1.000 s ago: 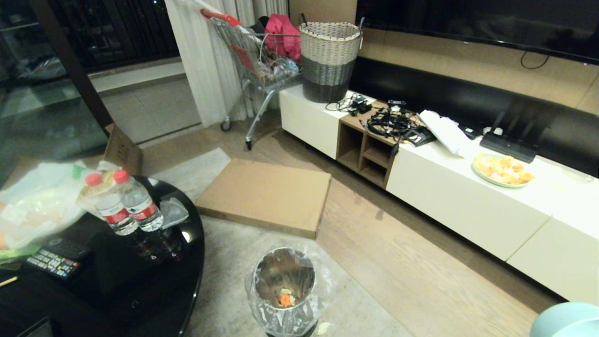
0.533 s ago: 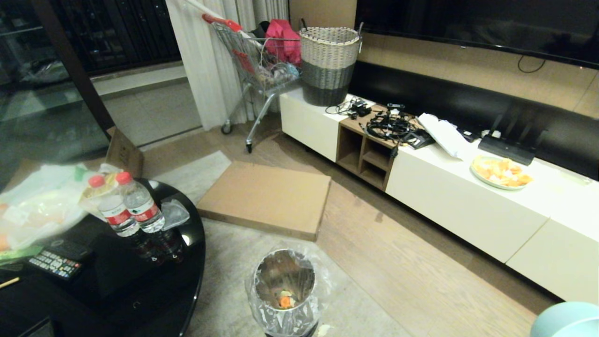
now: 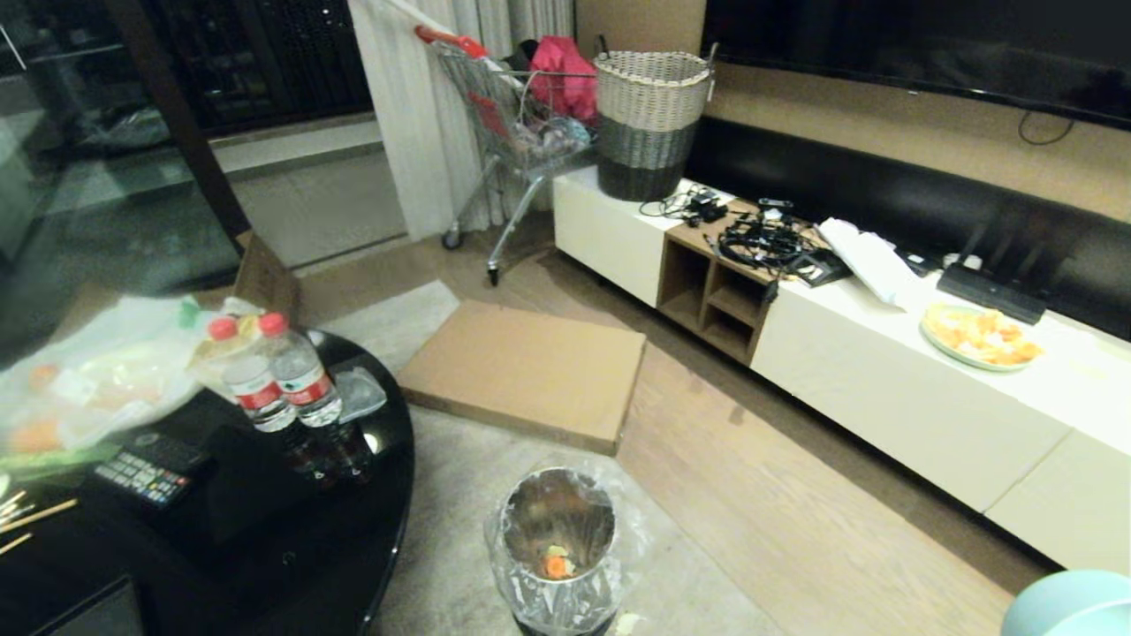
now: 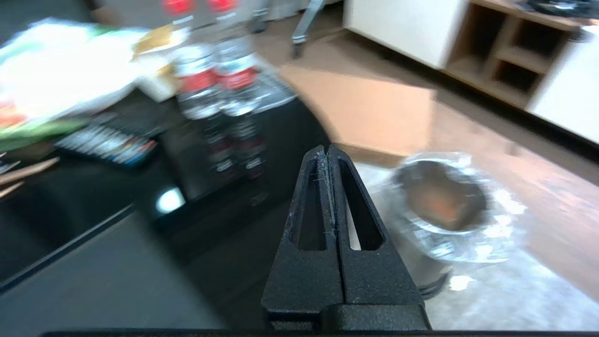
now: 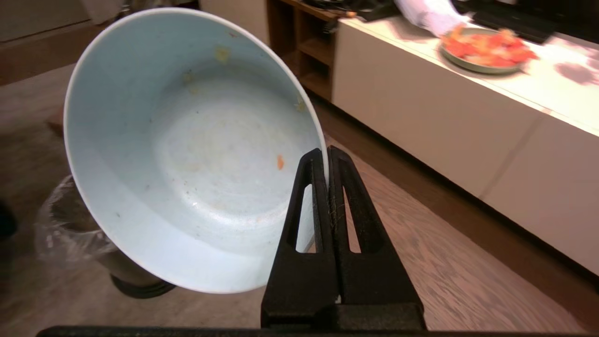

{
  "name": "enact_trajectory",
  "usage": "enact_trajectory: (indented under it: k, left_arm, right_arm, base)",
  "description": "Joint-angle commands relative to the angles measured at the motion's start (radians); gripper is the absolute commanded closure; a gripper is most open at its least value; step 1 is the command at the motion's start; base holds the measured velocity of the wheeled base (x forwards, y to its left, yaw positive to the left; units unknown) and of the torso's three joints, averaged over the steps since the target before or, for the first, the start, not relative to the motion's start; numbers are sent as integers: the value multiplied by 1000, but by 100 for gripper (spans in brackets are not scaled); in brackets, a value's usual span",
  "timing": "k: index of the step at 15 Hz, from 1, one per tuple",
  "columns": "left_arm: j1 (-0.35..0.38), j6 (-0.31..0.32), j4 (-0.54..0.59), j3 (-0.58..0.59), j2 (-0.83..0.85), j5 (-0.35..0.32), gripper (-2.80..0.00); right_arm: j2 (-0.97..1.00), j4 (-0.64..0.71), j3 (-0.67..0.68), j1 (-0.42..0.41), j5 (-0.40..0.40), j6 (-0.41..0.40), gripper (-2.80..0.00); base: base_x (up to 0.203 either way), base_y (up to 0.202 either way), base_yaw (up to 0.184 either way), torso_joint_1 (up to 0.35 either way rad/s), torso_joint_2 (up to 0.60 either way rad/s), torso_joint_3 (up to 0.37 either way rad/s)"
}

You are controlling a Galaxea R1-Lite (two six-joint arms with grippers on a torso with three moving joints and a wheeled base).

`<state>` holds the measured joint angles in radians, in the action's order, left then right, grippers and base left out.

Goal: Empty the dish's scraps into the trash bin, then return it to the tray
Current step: Put the bowl back to the table

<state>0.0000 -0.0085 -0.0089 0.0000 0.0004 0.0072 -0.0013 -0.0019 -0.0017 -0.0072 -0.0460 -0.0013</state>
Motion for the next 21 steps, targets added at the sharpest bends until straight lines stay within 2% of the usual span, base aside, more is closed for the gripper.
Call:
enact_trajectory:
  k: [1,21]
  left_arm:
    - [0,-1,0,0,0,2,0]
    - [0,2,0,0,0,2,0]
  right_arm:
    - [1,-1,0,0,0,0,0]
    - [1,0,0,0,0,1,0]
  base:
    - [-1,-9,162,0,6,2]
    - [2,-9,167,4,2,3]
